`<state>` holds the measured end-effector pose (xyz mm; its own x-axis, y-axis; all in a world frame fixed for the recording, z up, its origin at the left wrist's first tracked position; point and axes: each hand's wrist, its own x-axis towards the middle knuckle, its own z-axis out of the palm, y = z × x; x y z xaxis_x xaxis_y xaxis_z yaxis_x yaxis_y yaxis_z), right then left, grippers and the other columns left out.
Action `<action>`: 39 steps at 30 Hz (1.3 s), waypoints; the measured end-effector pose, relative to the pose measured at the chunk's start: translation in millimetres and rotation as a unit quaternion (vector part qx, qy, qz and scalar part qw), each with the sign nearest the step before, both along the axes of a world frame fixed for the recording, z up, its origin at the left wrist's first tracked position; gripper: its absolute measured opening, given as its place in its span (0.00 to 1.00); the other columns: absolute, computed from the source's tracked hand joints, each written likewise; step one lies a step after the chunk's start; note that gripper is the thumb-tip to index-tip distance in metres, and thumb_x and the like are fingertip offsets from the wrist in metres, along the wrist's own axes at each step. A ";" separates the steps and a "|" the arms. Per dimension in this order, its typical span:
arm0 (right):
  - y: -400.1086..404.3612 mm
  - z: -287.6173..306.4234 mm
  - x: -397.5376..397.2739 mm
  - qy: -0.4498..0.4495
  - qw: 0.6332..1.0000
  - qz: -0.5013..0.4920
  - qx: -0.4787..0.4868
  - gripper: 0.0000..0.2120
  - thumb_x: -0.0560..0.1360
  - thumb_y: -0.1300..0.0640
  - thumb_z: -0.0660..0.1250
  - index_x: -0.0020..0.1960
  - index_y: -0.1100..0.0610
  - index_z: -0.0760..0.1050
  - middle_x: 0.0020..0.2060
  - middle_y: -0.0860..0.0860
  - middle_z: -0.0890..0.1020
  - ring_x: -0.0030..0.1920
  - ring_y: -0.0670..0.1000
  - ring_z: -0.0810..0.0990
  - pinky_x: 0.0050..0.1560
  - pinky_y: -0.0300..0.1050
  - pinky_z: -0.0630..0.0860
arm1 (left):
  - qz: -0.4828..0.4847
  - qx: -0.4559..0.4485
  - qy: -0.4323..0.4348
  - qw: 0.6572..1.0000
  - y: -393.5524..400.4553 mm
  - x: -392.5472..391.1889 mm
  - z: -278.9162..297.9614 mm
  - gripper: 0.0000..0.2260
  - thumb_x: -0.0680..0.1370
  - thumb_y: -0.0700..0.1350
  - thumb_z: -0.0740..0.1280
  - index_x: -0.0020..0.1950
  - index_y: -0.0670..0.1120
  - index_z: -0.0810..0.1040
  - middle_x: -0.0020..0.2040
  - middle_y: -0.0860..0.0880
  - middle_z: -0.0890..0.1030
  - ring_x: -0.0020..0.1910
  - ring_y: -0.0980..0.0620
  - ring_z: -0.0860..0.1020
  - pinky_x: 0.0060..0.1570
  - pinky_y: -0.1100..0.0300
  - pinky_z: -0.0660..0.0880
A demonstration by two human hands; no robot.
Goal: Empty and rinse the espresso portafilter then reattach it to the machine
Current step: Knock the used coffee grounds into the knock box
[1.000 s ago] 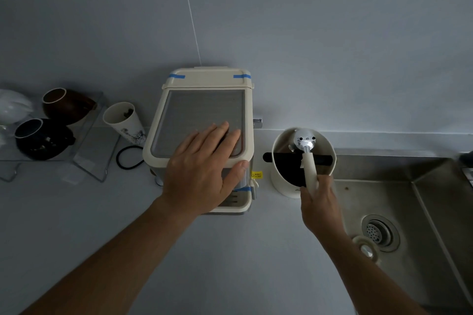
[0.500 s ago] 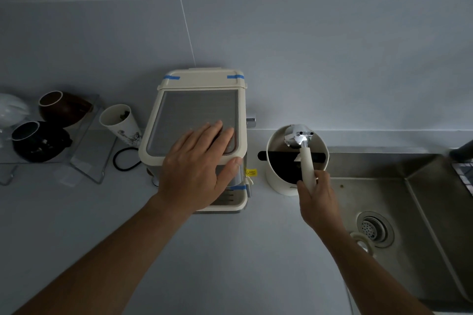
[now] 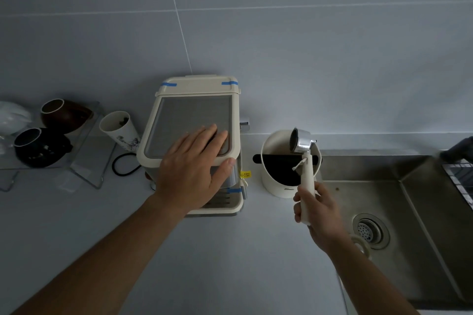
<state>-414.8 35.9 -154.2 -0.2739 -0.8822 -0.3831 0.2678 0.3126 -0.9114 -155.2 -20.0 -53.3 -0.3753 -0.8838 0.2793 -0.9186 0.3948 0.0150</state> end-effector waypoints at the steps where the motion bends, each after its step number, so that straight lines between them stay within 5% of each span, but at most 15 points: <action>1: 2.0 2.8 0.1 -0.019 1.000 0.006 -0.002 0.04 0.79 0.62 0.65 0.53 0.62 0.74 0.38 0.59 0.76 0.28 0.52 0.72 0.27 0.46 0.70 | 0.000 0.002 -0.001 1.000 0.1 -0.1 0.7 0.27 0.80 0.61 0.51 0.72 0.47 0.70 0.71 0.45 0.74 0.70 0.44 0.72 0.68 0.47 0.69; 17: 33.3 19.9 -7.3 -0.156 0.982 0.105 -0.005 0.17 0.81 0.55 0.58 0.63 0.64 0.74 0.35 0.56 0.76 0.29 0.51 0.71 0.27 0.44 0.69 | 0.005 0.016 0.004 1.000 3.3 -3.1 4.6 0.26 0.80 0.60 0.52 0.72 0.47 0.70 0.71 0.45 0.73 0.69 0.44 0.71 0.67 0.46 0.69; 32: 48.0 46.6 0.5 -0.133 0.985 0.103 -0.028 0.18 0.75 0.54 0.65 0.62 0.62 0.75 0.37 0.59 0.77 0.27 0.52 0.71 0.25 0.43 0.70 | -0.001 0.028 0.011 1.000 5.6 -4.0 5.2 0.27 0.80 0.59 0.50 0.74 0.47 0.67 0.73 0.44 0.70 0.72 0.43 0.68 0.70 0.46 0.64; 36: 53.8 59.0 7.9 -0.131 0.985 0.108 -0.029 0.20 0.72 0.53 0.66 0.60 0.63 0.76 0.37 0.58 0.78 0.27 0.52 0.72 0.25 0.43 0.70 | -0.025 0.041 0.098 0.994 11.5 -9.4 12.2 0.25 0.79 0.58 0.55 0.69 0.44 0.73 0.71 0.45 0.73 0.70 0.45 0.71 0.67 0.52 0.67; 39: 57.6 68.3 18.1 -0.129 0.985 0.111 -0.037 0.20 0.72 0.53 0.66 0.58 0.66 0.76 0.37 0.59 0.79 0.27 0.52 0.72 0.25 0.43 0.70 | -0.116 -0.014 0.150 0.982 26.5 -29.0 14.6 0.18 0.77 0.52 0.64 0.59 0.42 0.81 0.61 0.45 0.82 0.58 0.45 0.79 0.58 0.54 0.73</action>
